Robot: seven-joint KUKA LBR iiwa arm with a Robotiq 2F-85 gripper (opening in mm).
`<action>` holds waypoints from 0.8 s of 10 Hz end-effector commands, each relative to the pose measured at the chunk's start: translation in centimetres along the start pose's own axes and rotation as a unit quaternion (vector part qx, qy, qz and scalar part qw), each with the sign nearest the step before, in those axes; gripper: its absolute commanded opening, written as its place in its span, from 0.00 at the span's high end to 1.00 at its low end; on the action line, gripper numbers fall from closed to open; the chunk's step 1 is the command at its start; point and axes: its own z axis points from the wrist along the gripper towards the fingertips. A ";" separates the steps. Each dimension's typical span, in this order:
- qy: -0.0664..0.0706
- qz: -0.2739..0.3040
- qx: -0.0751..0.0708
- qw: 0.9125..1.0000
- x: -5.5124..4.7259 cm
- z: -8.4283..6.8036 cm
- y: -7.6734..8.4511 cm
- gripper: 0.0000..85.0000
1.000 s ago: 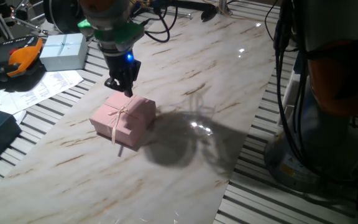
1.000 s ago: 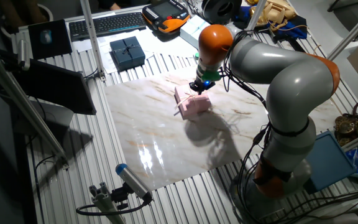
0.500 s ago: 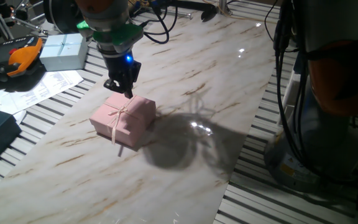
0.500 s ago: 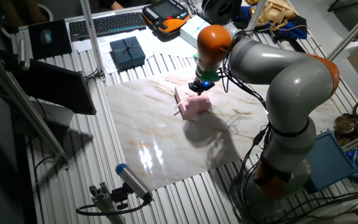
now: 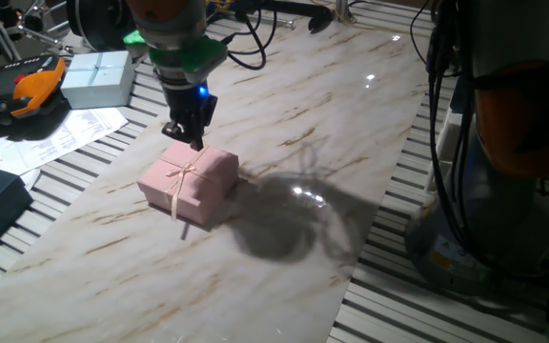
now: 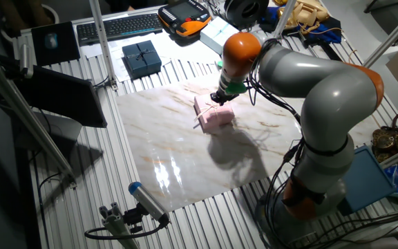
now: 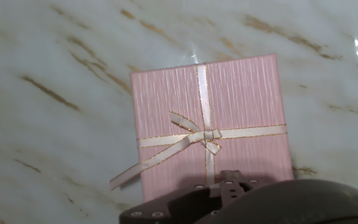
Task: Open a box
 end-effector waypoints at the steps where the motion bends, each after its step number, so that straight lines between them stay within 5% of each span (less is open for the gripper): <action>1: 0.002 -0.004 0.002 1.000 0.0 0.0 0.0 1.00; 5: 0.037 -0.027 0.013 0.999 0.0 0.0 0.0 1.00; 8: 0.039 -0.068 -0.004 0.997 0.0 0.0 0.0 1.00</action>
